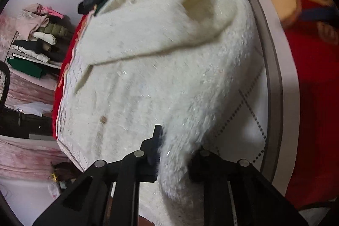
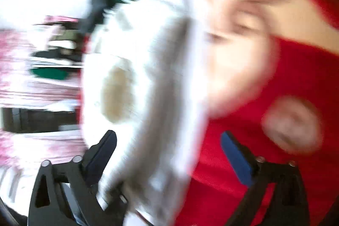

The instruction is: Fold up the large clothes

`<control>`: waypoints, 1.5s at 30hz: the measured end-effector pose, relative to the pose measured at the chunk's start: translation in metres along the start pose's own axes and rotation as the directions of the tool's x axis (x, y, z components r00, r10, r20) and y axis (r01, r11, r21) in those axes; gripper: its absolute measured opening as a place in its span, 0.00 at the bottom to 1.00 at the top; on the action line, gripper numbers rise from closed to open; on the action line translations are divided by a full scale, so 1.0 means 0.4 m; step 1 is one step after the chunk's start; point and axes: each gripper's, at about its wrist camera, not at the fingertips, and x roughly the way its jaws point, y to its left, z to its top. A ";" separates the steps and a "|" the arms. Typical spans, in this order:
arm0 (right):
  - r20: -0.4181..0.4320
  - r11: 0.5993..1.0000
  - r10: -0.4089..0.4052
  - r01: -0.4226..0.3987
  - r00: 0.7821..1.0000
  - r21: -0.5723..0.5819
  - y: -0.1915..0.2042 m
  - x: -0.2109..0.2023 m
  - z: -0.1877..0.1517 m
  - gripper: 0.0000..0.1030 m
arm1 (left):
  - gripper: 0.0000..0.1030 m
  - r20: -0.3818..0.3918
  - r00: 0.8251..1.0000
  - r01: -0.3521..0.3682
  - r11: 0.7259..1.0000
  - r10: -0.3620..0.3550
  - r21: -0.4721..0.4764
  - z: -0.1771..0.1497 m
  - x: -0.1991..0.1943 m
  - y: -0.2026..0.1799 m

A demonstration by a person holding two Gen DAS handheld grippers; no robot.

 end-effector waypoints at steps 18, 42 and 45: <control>-0.072 0.985 -0.113 0.122 0.991 0.121 0.311 0.241 0.130 0.27 | 0.09 0.096 0.964 0.261 0.953 -0.248 -0.155 0.007 -0.057 0.304; -0.170 0.923 -0.368 0.337 0.914 -0.187 0.993 0.958 0.273 0.86 | 0.84 0.009 0.893 0.355 0.694 -0.449 -0.626 -0.102 0.530 1.046; -0.150 0.973 -0.159 0.130 0.976 -0.189 0.989 0.841 0.274 0.86 | 0.91 0.035 0.889 0.363 0.659 -0.456 -0.659 -0.109 0.509 1.070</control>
